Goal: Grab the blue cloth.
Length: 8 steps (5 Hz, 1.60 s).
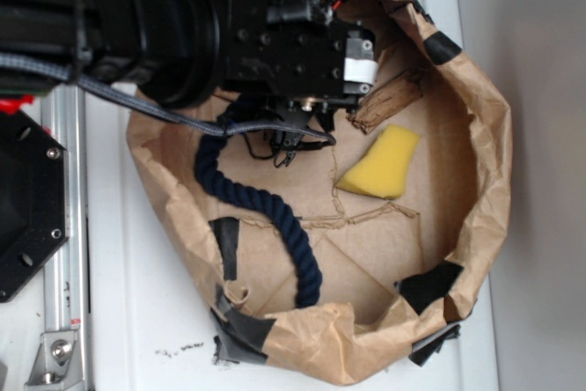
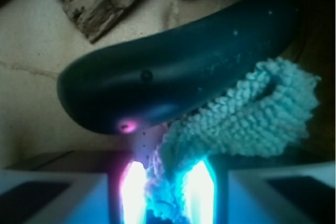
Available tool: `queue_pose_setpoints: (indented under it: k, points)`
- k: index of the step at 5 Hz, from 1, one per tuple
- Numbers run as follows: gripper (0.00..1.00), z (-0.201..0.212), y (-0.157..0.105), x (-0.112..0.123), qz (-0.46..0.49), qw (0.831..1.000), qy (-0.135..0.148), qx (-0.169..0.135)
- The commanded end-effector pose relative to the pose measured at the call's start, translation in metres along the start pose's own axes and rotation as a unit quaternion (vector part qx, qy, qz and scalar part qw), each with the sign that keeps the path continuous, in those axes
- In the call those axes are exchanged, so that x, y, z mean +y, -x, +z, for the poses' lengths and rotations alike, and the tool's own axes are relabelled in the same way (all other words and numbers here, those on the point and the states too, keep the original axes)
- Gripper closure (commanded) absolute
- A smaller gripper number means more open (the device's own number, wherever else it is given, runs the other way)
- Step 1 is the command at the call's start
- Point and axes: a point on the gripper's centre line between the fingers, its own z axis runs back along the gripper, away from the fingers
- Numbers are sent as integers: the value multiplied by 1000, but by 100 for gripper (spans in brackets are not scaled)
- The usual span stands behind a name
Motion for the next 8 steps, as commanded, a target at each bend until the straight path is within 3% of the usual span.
queue_pose_setpoints:
  k: [1,2,3,4,6,7,8]
  points:
    - [100,22,7,17,35,999,-16,-24]
    - [100,51,12,17,37,998,1,-55]
    - [100,106,12,-1,-6,991,55,-123]
    - [100,146,9,-16,-39,985,82,-148]
    - [100,133,-1,-28,-61,983,110,-130]
    - [100,138,-10,-33,-72,980,138,-121]
    - [100,157,-20,-42,-44,980,173,-84]
